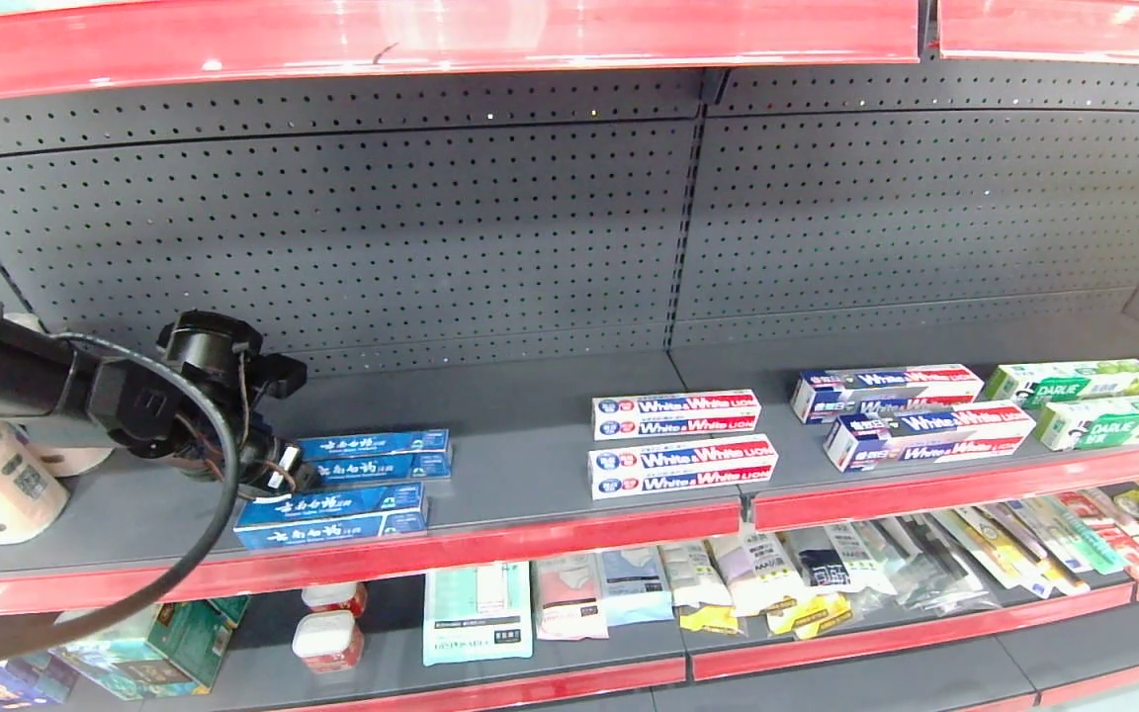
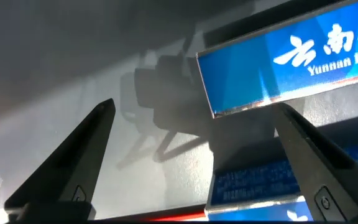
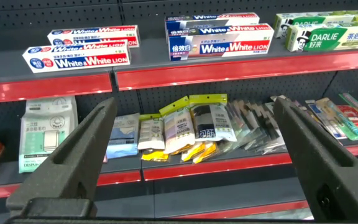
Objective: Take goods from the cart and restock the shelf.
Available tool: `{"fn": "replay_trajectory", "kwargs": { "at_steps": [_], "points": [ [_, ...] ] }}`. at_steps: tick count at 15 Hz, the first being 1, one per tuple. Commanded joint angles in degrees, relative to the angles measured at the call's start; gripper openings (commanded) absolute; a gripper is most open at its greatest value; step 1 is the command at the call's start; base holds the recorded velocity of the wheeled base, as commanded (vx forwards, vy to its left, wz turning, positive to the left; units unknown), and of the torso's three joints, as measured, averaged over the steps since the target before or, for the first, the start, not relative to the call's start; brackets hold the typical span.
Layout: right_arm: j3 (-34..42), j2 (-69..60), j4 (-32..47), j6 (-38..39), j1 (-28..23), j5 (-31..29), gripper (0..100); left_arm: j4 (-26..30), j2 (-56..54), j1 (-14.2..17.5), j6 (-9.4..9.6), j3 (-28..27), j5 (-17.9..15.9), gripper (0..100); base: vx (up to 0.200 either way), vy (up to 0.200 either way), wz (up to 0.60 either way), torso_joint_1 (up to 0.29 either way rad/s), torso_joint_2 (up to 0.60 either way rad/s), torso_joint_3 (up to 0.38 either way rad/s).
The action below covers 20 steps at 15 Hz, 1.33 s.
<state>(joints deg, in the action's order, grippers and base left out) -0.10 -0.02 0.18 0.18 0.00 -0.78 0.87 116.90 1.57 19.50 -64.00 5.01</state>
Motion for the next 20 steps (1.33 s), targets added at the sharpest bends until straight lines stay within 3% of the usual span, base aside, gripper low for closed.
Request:
{"fn": "replay_trajectory", "kwargs": {
  "at_steps": [1,2,4,7,10,14,20],
  "points": [
    [0.0,0.0,0.0,0.0,0.0,0.0,100,1.0,-2.9,0.4,1.06,0.4,-0.1,100,0.0,0.0,0.0,0.0,0.0,0.0],
    [0.0,0.0,0.0,0.0,0.0,0.0,100,2.4,-5.2,0.9,3.35,0.2,-0.1,100,0.0,0.0,0.0,0.0,0.0,0.0],
    [0.0,0.1,0.0,0.0,0.0,0.0,100,2.6,-8.4,1.5,4.4,0.5,-0.1,100,0.0,0.0,0.0,0.0,0.0,0.0],
    [0.0,0.1,0.0,0.0,0.0,0.0,100,2.7,-13.6,3.6,3.96,4.0,0.4,100,0.0,0.0,0.0,0.0,0.0,0.0],
    [0.0,0.1,0.0,0.0,0.0,0.0,100,2.4,-17.4,8.0,3.52,10.7,0.6,100,0.0,0.0,0.0,0.0,0.0,0.0],
    [0.0,0.0,0.0,0.0,0.0,0.0,100,2.3,-17.8,13.6,0.45,15.0,0.8,100,0.0,0.0,0.0,0.0,0.0,0.0],
    [0.0,0.0,0.0,0.0,0.0,0.0,100,-2.5,-14.3,14.0,0.36,16.3,0.3,100,0.0,0.0,0.0,0.0,0.0,0.0]
  ]
}}
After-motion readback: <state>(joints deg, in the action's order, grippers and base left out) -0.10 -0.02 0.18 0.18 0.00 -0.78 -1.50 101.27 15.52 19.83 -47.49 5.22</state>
